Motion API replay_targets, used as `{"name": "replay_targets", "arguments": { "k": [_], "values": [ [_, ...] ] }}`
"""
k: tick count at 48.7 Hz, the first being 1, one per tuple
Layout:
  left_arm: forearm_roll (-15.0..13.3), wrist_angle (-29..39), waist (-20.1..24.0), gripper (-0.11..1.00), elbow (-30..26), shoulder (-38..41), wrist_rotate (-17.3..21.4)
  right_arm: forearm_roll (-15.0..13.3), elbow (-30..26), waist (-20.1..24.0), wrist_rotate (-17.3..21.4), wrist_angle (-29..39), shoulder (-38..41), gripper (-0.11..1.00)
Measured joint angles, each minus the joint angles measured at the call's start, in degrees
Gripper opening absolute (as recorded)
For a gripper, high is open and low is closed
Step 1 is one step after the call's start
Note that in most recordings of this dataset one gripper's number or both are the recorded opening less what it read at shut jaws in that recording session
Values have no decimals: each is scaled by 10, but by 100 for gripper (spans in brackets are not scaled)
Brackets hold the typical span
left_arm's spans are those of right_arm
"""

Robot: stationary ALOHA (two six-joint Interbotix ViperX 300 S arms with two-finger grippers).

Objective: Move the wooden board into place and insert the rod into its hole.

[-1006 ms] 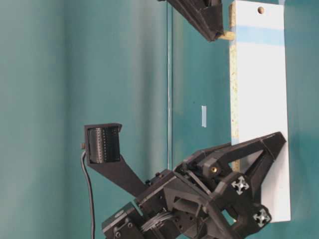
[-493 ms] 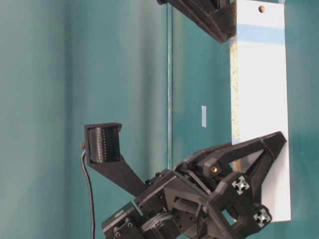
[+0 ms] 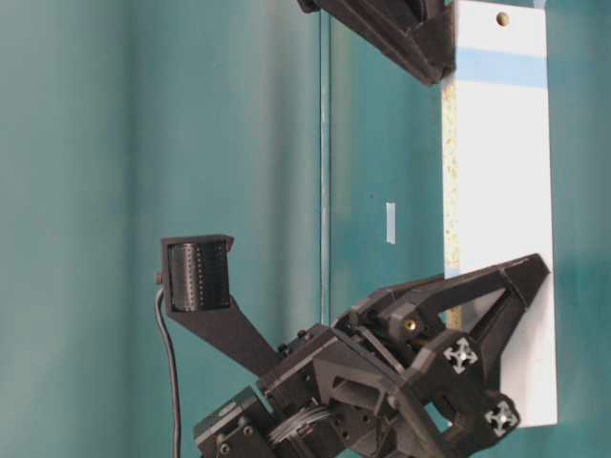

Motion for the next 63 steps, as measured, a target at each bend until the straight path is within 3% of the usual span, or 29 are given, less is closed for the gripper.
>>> {"name": "replay_targets", "arguments": {
  "k": [13, 22, 27, 63],
  "values": [
    [0, -1, -2, 21, -4, 0, 0, 0, 0, 4, 1, 18, -19, 11],
    [0, -1, -3, 21, -4, 0, 0, -1, 2, 9, 0, 33, -31, 57],
    [0, 4, -3, 21, -4, 0, 0, -1, 5, 11, -1, 42, -37, 75],
    [0, 4, -4, 21, -4, 0, 0, -4, -19, 10, -14, 97, -181, 74]
  ]
}}
